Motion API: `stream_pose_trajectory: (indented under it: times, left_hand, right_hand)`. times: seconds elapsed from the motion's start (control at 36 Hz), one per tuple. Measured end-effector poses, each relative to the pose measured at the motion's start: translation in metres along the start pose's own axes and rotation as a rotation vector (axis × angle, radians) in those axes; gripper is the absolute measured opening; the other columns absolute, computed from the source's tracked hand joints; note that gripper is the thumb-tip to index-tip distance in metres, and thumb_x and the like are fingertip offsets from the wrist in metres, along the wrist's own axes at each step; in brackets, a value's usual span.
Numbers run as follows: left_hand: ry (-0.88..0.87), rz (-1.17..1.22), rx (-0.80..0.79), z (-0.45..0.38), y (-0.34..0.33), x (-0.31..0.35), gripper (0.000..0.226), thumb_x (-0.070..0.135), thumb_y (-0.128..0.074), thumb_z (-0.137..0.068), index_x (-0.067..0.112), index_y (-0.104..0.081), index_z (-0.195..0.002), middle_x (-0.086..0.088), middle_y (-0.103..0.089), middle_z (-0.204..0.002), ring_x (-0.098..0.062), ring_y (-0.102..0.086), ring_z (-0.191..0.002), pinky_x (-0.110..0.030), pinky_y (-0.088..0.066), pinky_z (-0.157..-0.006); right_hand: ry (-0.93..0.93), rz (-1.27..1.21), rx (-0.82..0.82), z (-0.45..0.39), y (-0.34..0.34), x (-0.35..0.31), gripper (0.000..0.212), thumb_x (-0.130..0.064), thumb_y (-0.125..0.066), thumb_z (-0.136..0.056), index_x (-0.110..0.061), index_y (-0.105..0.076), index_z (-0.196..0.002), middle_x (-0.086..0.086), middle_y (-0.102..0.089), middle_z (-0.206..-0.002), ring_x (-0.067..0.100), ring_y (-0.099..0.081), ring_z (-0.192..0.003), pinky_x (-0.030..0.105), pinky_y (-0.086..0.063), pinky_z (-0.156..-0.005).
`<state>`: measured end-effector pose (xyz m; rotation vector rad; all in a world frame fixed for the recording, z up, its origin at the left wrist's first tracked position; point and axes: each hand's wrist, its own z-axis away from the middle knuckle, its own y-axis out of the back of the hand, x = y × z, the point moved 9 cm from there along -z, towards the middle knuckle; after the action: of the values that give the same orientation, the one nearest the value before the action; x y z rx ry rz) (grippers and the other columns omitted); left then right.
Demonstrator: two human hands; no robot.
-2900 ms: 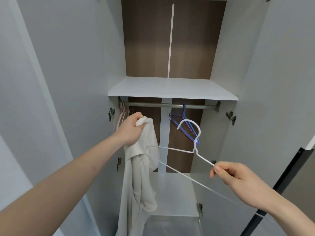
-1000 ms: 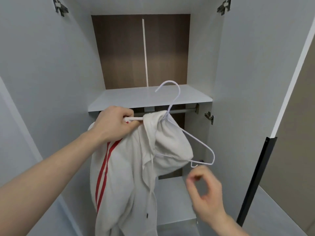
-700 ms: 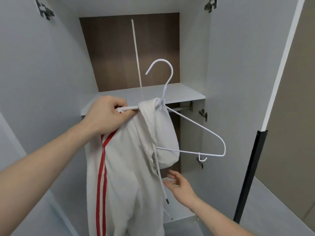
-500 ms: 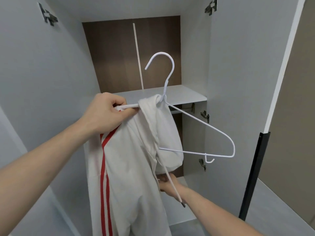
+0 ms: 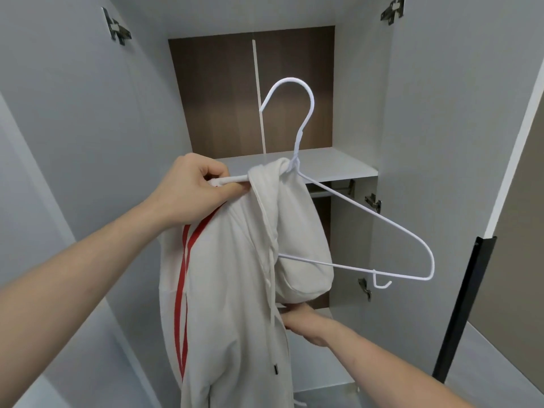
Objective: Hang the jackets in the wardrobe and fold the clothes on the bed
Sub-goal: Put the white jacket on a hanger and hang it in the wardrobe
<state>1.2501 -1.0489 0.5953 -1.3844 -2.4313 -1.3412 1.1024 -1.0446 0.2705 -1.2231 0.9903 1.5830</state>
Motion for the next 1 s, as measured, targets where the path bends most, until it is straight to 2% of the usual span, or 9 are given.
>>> stream_pose_trajectory:
  times: [0.14,0.28,0.31,0.36,0.44,0.67,0.78,0.89,1.0]
  left_hand:
    - [-0.012,0.005,-0.008,-0.005,-0.001,0.000,0.046,0.060,-0.069,-0.074,0.019,-0.063,-0.056,-0.005,-0.048,-0.053,-0.005,-0.041,-0.049,-0.018,-0.033,-0.045]
    - [0.057,0.032,-0.035,-0.002,0.011,-0.023,0.046,0.059,-0.068,-0.073,0.019,-0.060,-0.052,0.007,-0.045,-0.047,-0.004,-0.041,-0.046,-0.014,-0.032,-0.044]
    - [0.077,0.029,-0.041,0.000,0.015,-0.031,0.047,0.059,-0.068,-0.072,0.019,-0.058,-0.051,0.008,-0.044,-0.047,-0.004,-0.040,-0.046,-0.013,-0.031,-0.045]
    - [0.111,0.013,-0.068,0.007,0.020,-0.049,0.049,0.061,-0.066,-0.072,0.017,-0.058,-0.052,0.005,-0.045,-0.049,-0.004,-0.040,-0.048,-0.016,-0.032,-0.047]
    - [0.147,-0.056,-0.147,0.020,0.014,-0.073,0.057,0.066,-0.063,-0.071,0.011,-0.059,-0.057,-0.008,-0.049,-0.055,-0.009,-0.042,-0.051,-0.029,-0.036,-0.053]
    - [0.114,-0.279,-0.145,0.021,-0.001,-0.091,0.068,0.076,-0.050,-0.076,0.010,-0.059,-0.061,-0.006,-0.054,-0.053,-0.009,-0.038,-0.046,-0.033,-0.032,-0.051]
    - [0.008,-0.451,-0.134,0.018,-0.006,-0.088,0.062,0.057,-0.056,-0.095,0.015,-0.039,-0.052,-0.001,-0.044,-0.044,-0.015,-0.037,-0.045,-0.041,-0.034,-0.048]
    - [-0.096,-0.562,-0.193,0.021,-0.023,-0.079,0.066,0.077,-0.029,-0.089,0.022,-0.037,-0.053,0.004,-0.050,-0.053,-0.016,-0.044,-0.052,-0.035,-0.034,-0.050]
    - [-0.101,-0.595,-0.152,0.012,-0.030,-0.074,0.077,0.087,-0.018,-0.082,0.019,-0.047,-0.058,0.004,-0.058,-0.061,-0.019,-0.052,-0.061,-0.033,-0.029,-0.049]
  right_hand:
    - [0.023,-0.021,-0.025,-0.003,-0.011,-0.005,0.042,-0.037,-0.071,-0.095,-0.038,-0.054,-0.133,-0.041,-0.062,-0.103,-0.027,-0.058,-0.087,0.000,-0.046,-0.065]
    - [0.130,-0.074,0.236,-0.002,0.051,-0.015,0.049,-0.011,-0.064,-0.100,-0.016,-0.049,-0.147,0.002,-0.060,-0.142,0.018,-0.059,-0.128,0.036,-0.054,-0.102]
    - [0.171,-0.074,0.328,0.003,0.076,-0.022,0.045,-0.005,-0.062,-0.100,-0.014,-0.054,-0.142,0.006,-0.059,-0.141,0.023,-0.059,-0.127,0.039,-0.053,-0.104]
    - [0.255,-0.065,0.456,0.016,0.128,-0.045,0.029,0.002,-0.061,-0.097,-0.018,-0.070,-0.117,0.008,-0.068,-0.126,0.021,-0.066,-0.111,0.026,-0.058,-0.090]
    - [0.268,0.011,0.536,0.031,0.187,-0.089,0.016,-0.010,-0.067,-0.096,-0.018,-0.078,-0.088,0.008,-0.078,-0.098,0.010,-0.071,-0.081,0.022,-0.057,-0.067]
    - [0.421,0.171,0.628,0.064,0.235,-0.203,0.024,-0.020,-0.065,-0.098,-0.005,-0.073,-0.081,-0.008,-0.063,-0.057,0.004,-0.048,-0.049,0.015,-0.035,-0.042]
    - [0.498,0.169,0.679,0.078,0.231,-0.250,0.036,-0.040,-0.070,-0.089,-0.016,-0.068,-0.063,-0.006,-0.051,-0.053,0.010,-0.037,-0.048,0.017,-0.026,-0.044]
    - [0.538,0.211,0.775,0.082,0.232,-0.285,0.055,-0.044,-0.067,-0.081,0.010,-0.054,-0.077,0.008,-0.037,-0.071,0.023,-0.028,-0.070,0.037,-0.024,-0.062]
    - [0.527,0.172,0.837,0.086,0.232,-0.311,0.028,-0.031,-0.066,-0.084,-0.007,-0.058,-0.074,0.008,-0.037,-0.076,0.024,-0.028,-0.073,0.037,-0.024,-0.063]
